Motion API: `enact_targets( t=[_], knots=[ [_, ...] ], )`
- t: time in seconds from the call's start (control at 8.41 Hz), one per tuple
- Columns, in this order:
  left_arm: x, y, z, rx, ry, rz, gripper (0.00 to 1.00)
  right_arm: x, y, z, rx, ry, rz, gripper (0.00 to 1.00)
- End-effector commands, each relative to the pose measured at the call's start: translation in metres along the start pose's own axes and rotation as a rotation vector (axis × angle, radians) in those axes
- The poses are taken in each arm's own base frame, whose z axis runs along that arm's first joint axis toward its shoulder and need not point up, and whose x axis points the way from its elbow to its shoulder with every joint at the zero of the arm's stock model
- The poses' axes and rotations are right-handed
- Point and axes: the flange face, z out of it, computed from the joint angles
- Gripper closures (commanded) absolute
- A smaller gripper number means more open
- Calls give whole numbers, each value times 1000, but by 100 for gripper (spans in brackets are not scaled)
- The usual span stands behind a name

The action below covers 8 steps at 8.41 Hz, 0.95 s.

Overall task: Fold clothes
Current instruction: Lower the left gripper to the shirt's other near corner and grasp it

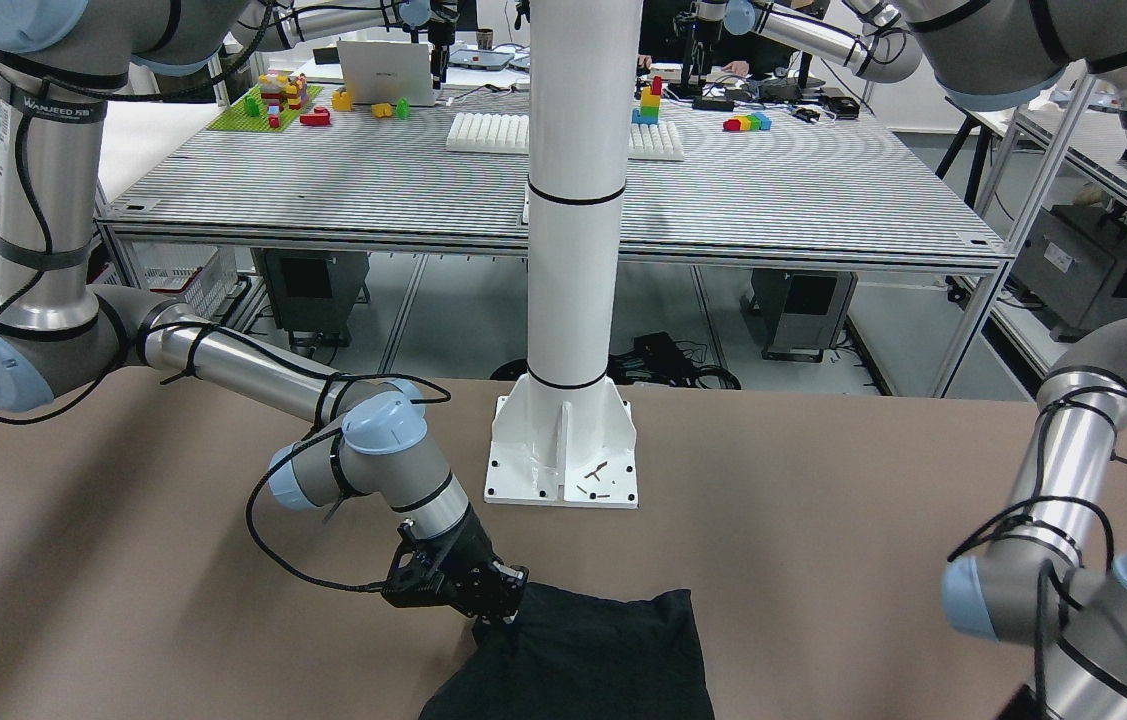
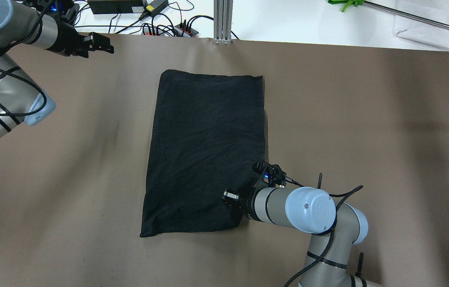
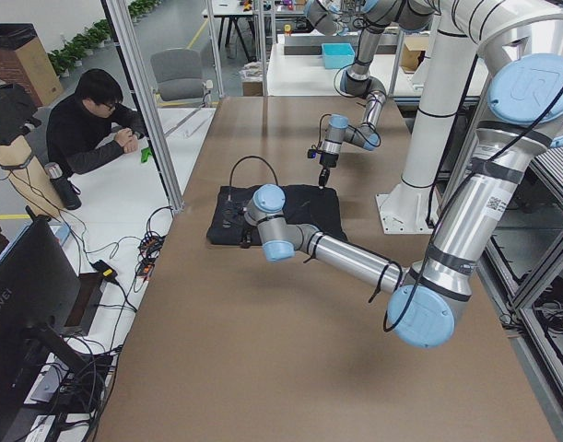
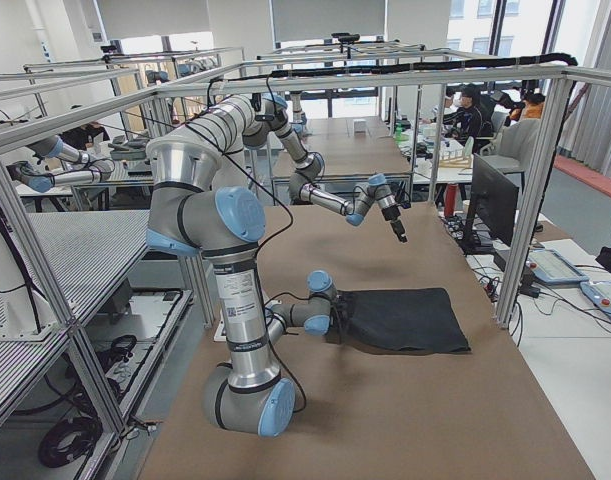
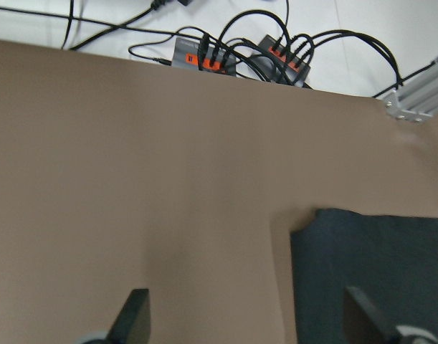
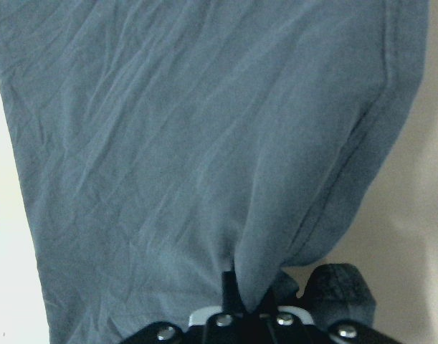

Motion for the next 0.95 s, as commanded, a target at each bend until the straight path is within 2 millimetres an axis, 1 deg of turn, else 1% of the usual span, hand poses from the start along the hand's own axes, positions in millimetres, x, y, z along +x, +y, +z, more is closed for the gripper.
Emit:
enact_targets(
  t=[0.0,0.12,0.36,0.59,0.83],
  knots=[
    [53,138,8,-62,89,-168,6,5,-6,-1,14,10,-4,100],
    [58,177,15,-46,88,-161,6,7,-8,-1,17,16,-5,100],
    [51,224,28,-69,61,-208,6,4,-12,-6,25,6,-4,100],
    [65,298,52,-57,56,-200,6,3,-14,-7,39,2,-3,100],
    [74,349,63,-59,53,-214,6,2,-15,-9,52,-2,-5,100]
  ],
)
